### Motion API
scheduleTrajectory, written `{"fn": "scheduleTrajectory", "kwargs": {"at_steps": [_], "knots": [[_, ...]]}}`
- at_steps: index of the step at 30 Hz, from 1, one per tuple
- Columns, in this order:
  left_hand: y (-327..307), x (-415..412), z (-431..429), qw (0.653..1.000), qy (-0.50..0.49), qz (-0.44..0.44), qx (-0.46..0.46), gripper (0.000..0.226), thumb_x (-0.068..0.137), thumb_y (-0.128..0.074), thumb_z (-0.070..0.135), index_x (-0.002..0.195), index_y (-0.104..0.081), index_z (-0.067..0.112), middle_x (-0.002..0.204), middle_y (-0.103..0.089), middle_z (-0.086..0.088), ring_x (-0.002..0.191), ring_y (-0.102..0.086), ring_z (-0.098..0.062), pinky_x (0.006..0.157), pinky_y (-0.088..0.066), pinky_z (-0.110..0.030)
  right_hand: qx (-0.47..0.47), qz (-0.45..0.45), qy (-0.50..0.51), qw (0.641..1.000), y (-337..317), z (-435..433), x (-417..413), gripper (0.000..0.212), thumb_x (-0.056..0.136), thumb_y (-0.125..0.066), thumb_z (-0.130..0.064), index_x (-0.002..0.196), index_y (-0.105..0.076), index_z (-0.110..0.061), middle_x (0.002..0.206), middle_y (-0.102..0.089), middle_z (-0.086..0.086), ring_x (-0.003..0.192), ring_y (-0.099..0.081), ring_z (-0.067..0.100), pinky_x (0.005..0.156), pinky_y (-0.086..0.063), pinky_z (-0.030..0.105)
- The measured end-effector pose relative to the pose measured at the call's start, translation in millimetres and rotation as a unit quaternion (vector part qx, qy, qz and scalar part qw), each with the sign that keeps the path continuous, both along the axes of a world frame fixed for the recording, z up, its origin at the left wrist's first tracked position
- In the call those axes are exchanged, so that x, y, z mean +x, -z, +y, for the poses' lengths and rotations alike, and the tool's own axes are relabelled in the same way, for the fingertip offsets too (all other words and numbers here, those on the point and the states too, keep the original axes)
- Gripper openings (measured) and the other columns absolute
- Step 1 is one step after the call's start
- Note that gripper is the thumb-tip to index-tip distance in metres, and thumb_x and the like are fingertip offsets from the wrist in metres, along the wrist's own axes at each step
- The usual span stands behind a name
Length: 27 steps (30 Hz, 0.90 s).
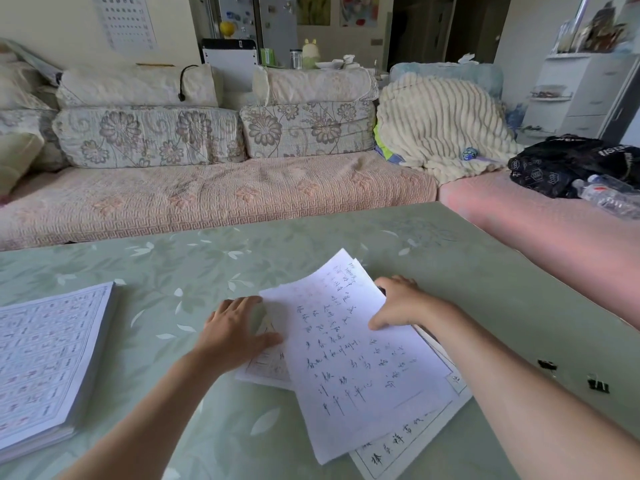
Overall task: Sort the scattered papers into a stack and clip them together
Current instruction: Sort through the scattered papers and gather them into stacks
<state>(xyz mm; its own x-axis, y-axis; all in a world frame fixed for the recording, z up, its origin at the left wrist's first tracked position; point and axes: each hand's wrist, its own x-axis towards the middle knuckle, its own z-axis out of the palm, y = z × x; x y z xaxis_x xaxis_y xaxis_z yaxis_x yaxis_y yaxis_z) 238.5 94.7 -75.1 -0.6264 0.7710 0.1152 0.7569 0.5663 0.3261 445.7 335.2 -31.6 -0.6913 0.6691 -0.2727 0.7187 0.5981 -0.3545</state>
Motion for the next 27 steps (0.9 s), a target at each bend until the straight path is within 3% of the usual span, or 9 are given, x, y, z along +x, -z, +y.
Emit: {"fn": "scheduleTrajectory", "kwargs": {"at_steps": [4,7,9,11,13,16,19,24,27], "knots": [[6,2,2,1.0,-0.018,0.013,0.018,0.099,0.058,-0.046,0.088,0.138,-0.047,0.03,0.142,-0.047,0.01,0.133,-0.034,-0.016,0.107,-0.03,-0.034,-0.037,-0.004,0.039,0.999,-1,-1,-5,0.069,0.043,-0.081,-0.052,0.105,-0.06,-0.028,0.113,-0.063,-0.007,0.098,-0.063,0.016,0.09,-0.054,0.037],[7,7,2,1.0,-0.015,0.021,0.004,0.08,0.069,-0.048,0.082,0.133,-0.053,0.034,0.147,-0.043,0.008,0.136,-0.031,-0.018,0.109,-0.03,-0.035,0.008,-0.037,0.038,0.999,1,-5,-7,0.082,0.05,-0.081,-0.06,0.118,-0.055,-0.024,0.126,-0.051,-0.002,0.124,-0.043,0.022,0.101,-0.045,0.042],[5,12,-3,0.999,0.012,0.015,-0.032,0.105,0.059,-0.032,0.092,0.144,-0.042,0.031,0.155,-0.032,0.006,0.143,-0.022,-0.018,0.115,-0.025,-0.035,0.032,-0.037,0.036,0.998,2,-6,-7,0.089,0.057,-0.081,-0.061,0.131,-0.049,-0.024,0.134,-0.039,0.002,0.135,-0.028,0.023,0.106,-0.039,0.044],[4,15,-11,0.997,0.041,-0.024,-0.061,0.13,0.049,-0.036,0.099,0.154,-0.022,0.025,0.161,-0.016,0.007,0.148,-0.008,-0.015,0.12,-0.015,-0.033,0.025,-0.026,0.034,0.999,2,-6,-5,0.093,0.06,-0.082,-0.06,0.137,-0.044,-0.025,0.138,-0.036,0.003,0.138,-0.024,0.023,0.107,-0.038,0.042],[0,16,-19,0.995,0.053,-0.055,-0.071,0.132,0.048,-0.045,0.095,0.155,-0.015,0.024,0.161,-0.01,0.011,0.148,-0.002,-0.01,0.121,-0.01,-0.031,0.006,-0.018,0.041,0.999,0,-7,-3,0.089,0.059,-0.085,-0.057,0.134,-0.047,-0.027,0.135,-0.04,0.002,0.134,-0.029,0.022,0.104,-0.041,0.038],[0,16,-22,0.997,0.036,-0.07,-0.025,0.11,0.062,-0.063,0.08,0.152,-0.028,0.027,0.159,-0.019,0.012,0.147,-0.009,-0.007,0.12,-0.014,-0.029,0.005,-0.027,0.044,0.999,-5,-7,-2,0.087,0.046,-0.085,-0.062,0.118,-0.054,-0.025,0.122,-0.055,-0.005,0.113,-0.052,0.018,0.095,-0.049,0.037],[4,17,-17,0.997,0.003,-0.072,0.023,0.086,0.071,-0.069,0.066,0.144,-0.043,0.029,0.155,-0.031,0.01,0.144,-0.02,-0.011,0.117,-0.022,-0.03,-0.003,-0.032,0.054,0.998,-4,-7,0,0.094,0.046,-0.084,-0.064,0.121,-0.049,-0.017,0.117,-0.054,-0.006,0.107,-0.056,0.019,0.094,-0.05,0.037],[8,17,-10,0.997,-0.033,-0.064,0.038,0.079,0.072,-0.071,0.062,0.137,-0.052,0.023,0.147,-0.044,0.005,0.138,-0.032,-0.017,0.114,-0.028,-0.032,-0.096,0.088,0.101,0.986,2,2,9,0.093,0.048,-0.089,-0.047,0.126,-0.054,-0.011,0.122,-0.062,0.001,0.105,-0.061,0.019,0.089,-0.053,0.034],[8,23,-3,0.989,-0.059,-0.093,0.101,0.084,0.075,-0.075,0.049,0.144,-0.04,0.017,0.144,-0.047,-0.004,0.134,-0.038,-0.024,0.109,-0.034,-0.037,-0.142,0.167,0.124,0.968,2,7,17,0.085,0.05,-0.093,-0.039,0.12,-0.058,-0.007,0.121,-0.065,0.002,0.108,-0.063,0.024,0.087,-0.052,0.033]]}}
